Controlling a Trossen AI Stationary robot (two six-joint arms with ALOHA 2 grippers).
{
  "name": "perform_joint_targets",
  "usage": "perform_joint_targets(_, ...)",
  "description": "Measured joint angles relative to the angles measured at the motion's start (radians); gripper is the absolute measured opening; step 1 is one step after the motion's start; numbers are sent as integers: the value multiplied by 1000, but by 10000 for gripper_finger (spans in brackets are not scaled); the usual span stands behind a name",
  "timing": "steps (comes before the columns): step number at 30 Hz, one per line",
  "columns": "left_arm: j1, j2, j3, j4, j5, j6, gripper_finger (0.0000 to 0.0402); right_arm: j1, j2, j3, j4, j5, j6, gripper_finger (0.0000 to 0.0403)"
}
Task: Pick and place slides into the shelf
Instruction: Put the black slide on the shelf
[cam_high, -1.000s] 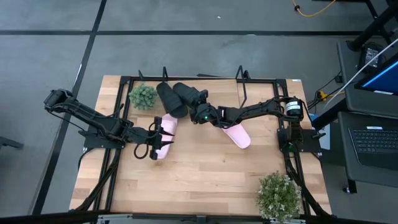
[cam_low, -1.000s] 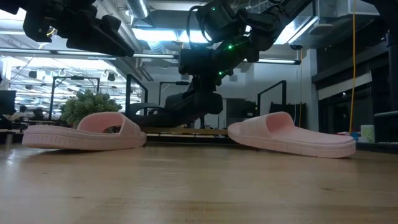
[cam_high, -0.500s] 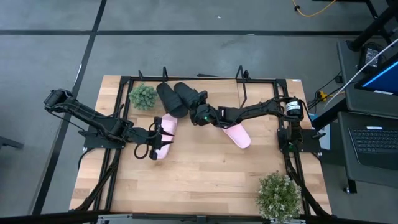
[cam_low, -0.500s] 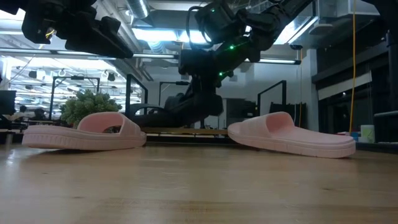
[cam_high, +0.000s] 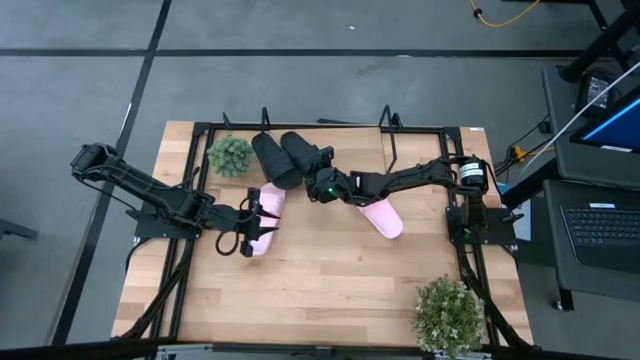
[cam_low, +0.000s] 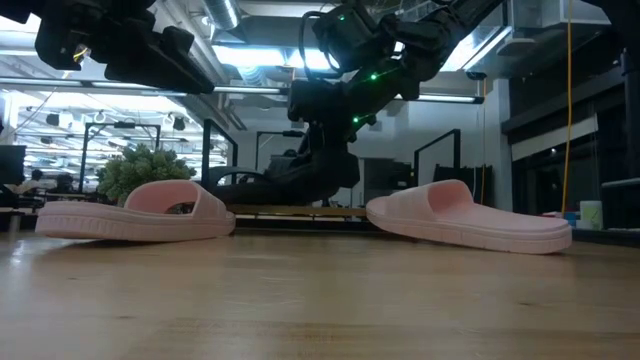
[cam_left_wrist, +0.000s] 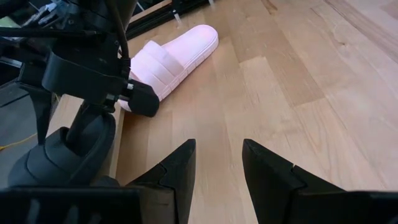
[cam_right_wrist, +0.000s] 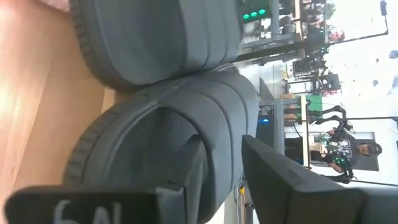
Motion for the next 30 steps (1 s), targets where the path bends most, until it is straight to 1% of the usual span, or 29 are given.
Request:
perform_joint_targets(5, 0, 0, 0, 0, 0, 0, 124, 0, 0, 0, -57, 1, 1, 134)
perform_joint_targets(10, 0, 0, 0, 0, 0, 0, 124, -3, 0, 0, -66, 7, 0, 153)
perform_joint_targets(15, 0, 0, 0, 0, 0, -12, 124, -30, -1, 0, -93, 92, -26, 164)
perform_joint_targets(17, 0, 0, 0, 0, 0, -29, 124, -42, -1, 0, -102, 103, -22, 165)
perform_joint_targets(20, 0, 0, 0, 0, 0, -47, 124, -51, -1, 0, -102, 100, -3, 165)
perform_joint_targets(26, 0, 0, 0, -3, 0, -49, 124, -46, -1, 0, -103, 24, 37, 165)
perform_joint_targets(30, 0, 0, 0, -3, 0, -49, 124, -32, -1, 0, -105, 14, 39, 165)
